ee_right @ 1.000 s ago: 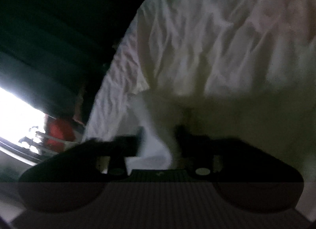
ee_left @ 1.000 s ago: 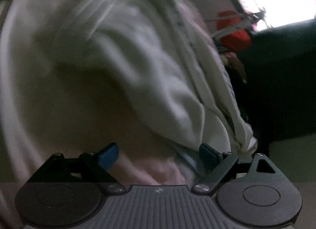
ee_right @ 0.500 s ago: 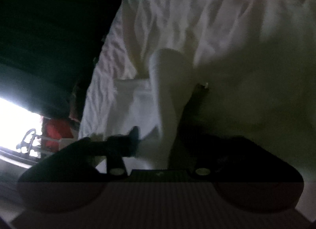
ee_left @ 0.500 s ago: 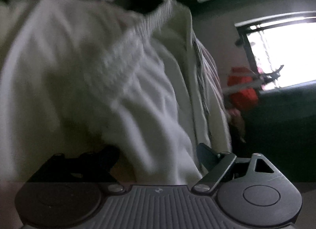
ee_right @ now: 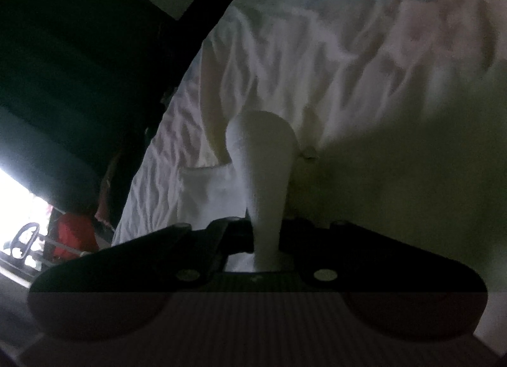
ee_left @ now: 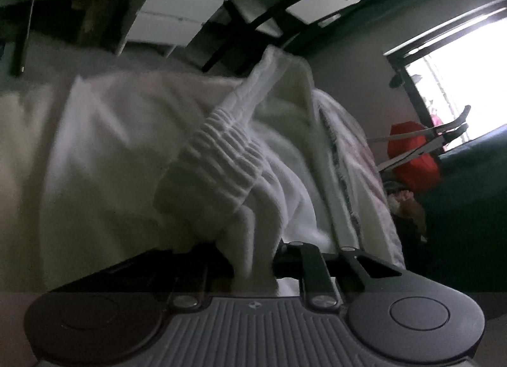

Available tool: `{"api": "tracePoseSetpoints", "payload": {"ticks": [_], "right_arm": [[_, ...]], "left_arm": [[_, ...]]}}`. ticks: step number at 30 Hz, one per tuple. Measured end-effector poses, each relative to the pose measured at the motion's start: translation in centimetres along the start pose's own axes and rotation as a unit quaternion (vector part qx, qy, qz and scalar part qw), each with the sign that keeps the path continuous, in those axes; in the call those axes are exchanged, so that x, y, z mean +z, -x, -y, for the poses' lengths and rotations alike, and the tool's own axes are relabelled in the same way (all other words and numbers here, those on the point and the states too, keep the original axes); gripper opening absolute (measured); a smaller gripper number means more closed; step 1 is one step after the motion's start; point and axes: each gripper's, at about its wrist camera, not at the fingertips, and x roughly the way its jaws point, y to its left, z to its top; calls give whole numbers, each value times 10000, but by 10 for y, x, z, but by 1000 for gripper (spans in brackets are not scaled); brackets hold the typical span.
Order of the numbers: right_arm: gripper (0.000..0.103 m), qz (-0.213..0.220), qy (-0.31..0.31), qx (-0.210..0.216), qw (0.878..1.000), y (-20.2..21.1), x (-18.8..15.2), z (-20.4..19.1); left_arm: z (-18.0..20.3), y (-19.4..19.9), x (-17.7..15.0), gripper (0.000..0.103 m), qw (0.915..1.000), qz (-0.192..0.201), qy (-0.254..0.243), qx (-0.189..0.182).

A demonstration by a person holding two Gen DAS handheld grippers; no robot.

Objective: Fold clothes

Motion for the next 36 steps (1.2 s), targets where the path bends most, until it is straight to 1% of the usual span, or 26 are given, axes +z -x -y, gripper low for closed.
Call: {"api": "tracePoseSetpoints", "payload": {"ticks": [5, 9, 11, 13, 16, 17, 18, 20, 21, 22, 23, 24, 25, 26, 27, 28, 29, 30, 32, 33, 34, 36], "right_arm": [[6, 505, 242, -73, 9984, 22, 12, -2], [6, 945, 441, -296, 9941, 44, 19, -4], [6, 1087, 557, -528, 9911, 52, 20, -7], [6, 1037, 628, -819, 9892, 50, 21, -4], [7, 518, 571, -1282, 9887, 31, 23, 10], [7, 350, 530, -1436, 9876, 25, 23, 15], [11, 250, 480, -1512, 9870, 21, 22, 21], [11, 199, 482, -1570, 9862, 22, 22, 19], [12, 181, 590, -1599, 9852, 22, 21, 16], [13, 163, 698, -1627, 9841, 23, 20, 14], [19, 145, 806, -1655, 9828, 23, 20, 11], [33, 128, 914, -1683, 9814, 23, 19, 8], [45, 110, 1022, -1711, 9799, 24, 18, 5], [72, 111, 1120, -1729, 9785, 25, 18, 2], [85, 189, 1181, -1712, 9779, 31, 16, -1], [86, 250, 1245, -1714, 9770, 40, 12, -7], [84, 307, 1327, -1701, 9760, 44, 14, -11], [84, 373, 1432, -1633, 9754, 50, 14, -16], [84, 531, 1636, -1464, 9742, 63, 13, -28], [84, 615, 1729, -1360, 9736, 71, 12, -34], [84, 682, 1799, -1225, 9736, 79, 11, -41], [84, 768, 1978, -908, 9730, 96, 5, -54]], "left_arm": [[3, 45, 37, 14, 9996, 134, -211, -162], [5, 61, 56, 13, 9993, -189, -232, -240], [3, 64, 57, 14, 9983, -202, -532, -133], [0, 59, 51, 14, 9962, -215, -842, 41], [-9, 42, 37, 16, 9902, -361, -1280, 416], [-11, 36, 32, 19, 9872, -404, -1451, 523], [-12, 33, 28, 21, 9843, -401, -1611, 607], [-13, 33, 23, 32, 9816, -330, -1773, 631], [-13, 34, 22, 33, 9805, -296, -1842, 611], [-10, 37, 19, 40, 9776, -285, -1976, 671], [-5, 38, 15, 48, 9739, -269, -2136, 714], [0, 40, 11, 52, 9701, -249, -2297, 745], [5, 42, 7, 61, 9659, -229, -2458, 776], [10, 43, 4, 68, 9615, -208, -2619, 807], [15, 45, 0, 72, 9568, -188, -2778, 838], [19, 47, -5, 81, 9523, -138, -2931, 836], [23, 50, -9, 88, 9477, -78, -3081, 824], [27, 54, -14, 90, 9438, -4, -3205, 814], [36, 64, -27, 98, 9331, 241, -3469, 915], [41, 71, -34, 100, 9260, 406, -3626, 965], [48, 79, -42, 102, 9170, 600, -3820, 980], [57, 90, -53, 103, 9040, 841, -4099, 879]]}}
